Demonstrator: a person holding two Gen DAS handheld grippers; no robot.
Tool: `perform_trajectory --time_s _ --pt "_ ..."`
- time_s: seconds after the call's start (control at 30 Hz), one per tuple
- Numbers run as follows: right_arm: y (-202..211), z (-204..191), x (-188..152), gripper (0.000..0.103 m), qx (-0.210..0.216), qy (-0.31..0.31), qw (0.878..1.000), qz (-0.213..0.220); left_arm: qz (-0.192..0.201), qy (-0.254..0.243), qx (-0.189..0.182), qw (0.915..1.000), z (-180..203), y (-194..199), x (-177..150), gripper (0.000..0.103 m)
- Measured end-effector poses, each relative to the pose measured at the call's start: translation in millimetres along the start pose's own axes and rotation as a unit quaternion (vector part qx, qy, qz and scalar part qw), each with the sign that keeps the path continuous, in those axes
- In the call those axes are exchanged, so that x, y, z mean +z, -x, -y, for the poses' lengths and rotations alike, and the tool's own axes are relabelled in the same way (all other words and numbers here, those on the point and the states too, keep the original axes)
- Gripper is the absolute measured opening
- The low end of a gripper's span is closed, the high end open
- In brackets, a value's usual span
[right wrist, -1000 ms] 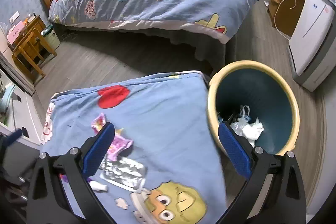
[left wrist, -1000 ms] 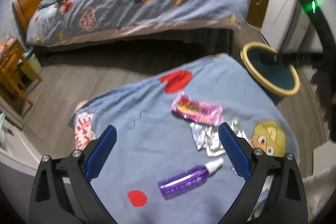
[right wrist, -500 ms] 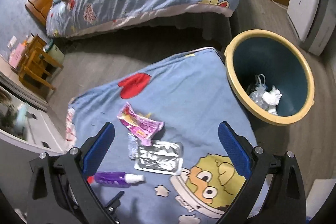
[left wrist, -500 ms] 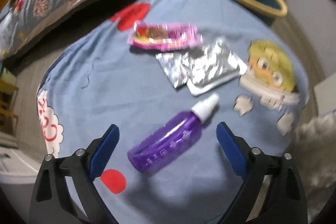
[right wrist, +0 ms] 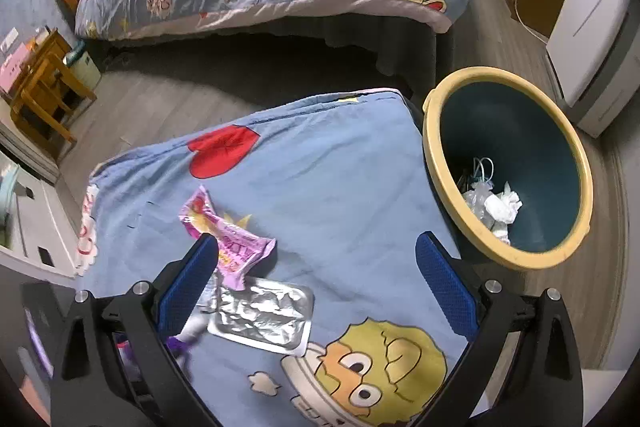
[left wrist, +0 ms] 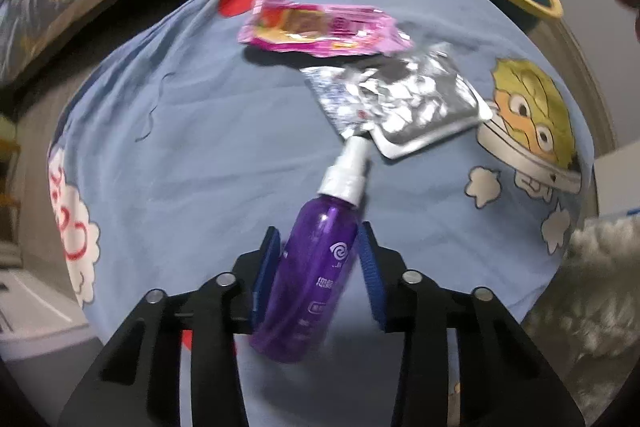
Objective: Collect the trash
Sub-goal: 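Grasp the purple spray bottle with the left gripper while the right gripper grasps the pink wrapper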
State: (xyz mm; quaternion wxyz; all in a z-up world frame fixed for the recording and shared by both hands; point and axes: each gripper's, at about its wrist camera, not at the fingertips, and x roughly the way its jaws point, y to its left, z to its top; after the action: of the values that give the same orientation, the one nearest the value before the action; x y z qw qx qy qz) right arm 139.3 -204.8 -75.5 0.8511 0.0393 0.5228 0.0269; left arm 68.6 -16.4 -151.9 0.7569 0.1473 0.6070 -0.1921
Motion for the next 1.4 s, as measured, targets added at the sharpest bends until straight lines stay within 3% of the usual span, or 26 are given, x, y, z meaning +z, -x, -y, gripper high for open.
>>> perform_trajectory --time_s 0.27,0.33,0.53,0.73,0.93,1.0,1.4 --pt "-32.5 -19.7 3.5 0.094 0.015 0.084 0.996 0.005 0.029 0.084 0.027 0.9956 -43.3 5.4 8.0 0.037" --pt "-40.5 -24.8 3.0 0.081 0.035 0.096 0.995 0.0 0.041 0.095 0.034 0.9941 -49.7 8.0 10.0 0.037" --pt "-60.8 -47.3 0.6 0.059 0.074 0.138 0.988 -0.01 0.052 0.121 0.025 0.991 -62.7 10.6 17.0 0.037" --pt "-80.9 -74.0 -8.4 0.052 0.073 0.195 0.977 -0.04 0.051 0.134 0.018 0.9895 -65.3 11.9 14.3 0.037" --pt "-86.9 -89.3 -19.6 0.014 0.056 0.245 0.966 -0.058 0.05 0.132 0.021 0.9897 -63.3 9.1 17.4 0.037" --pt "-82.0 -88.2 -17.3 0.009 0.06 0.242 0.967 -0.054 0.052 0.128 0.025 0.9901 -62.1 10.5 18.8 0.037" --pt "-13.8 -56.7 10.7 0.007 0.06 0.161 0.985 -0.002 0.094 0.115 0.03 0.9885 -52.6 36.3 24.5 0.036"
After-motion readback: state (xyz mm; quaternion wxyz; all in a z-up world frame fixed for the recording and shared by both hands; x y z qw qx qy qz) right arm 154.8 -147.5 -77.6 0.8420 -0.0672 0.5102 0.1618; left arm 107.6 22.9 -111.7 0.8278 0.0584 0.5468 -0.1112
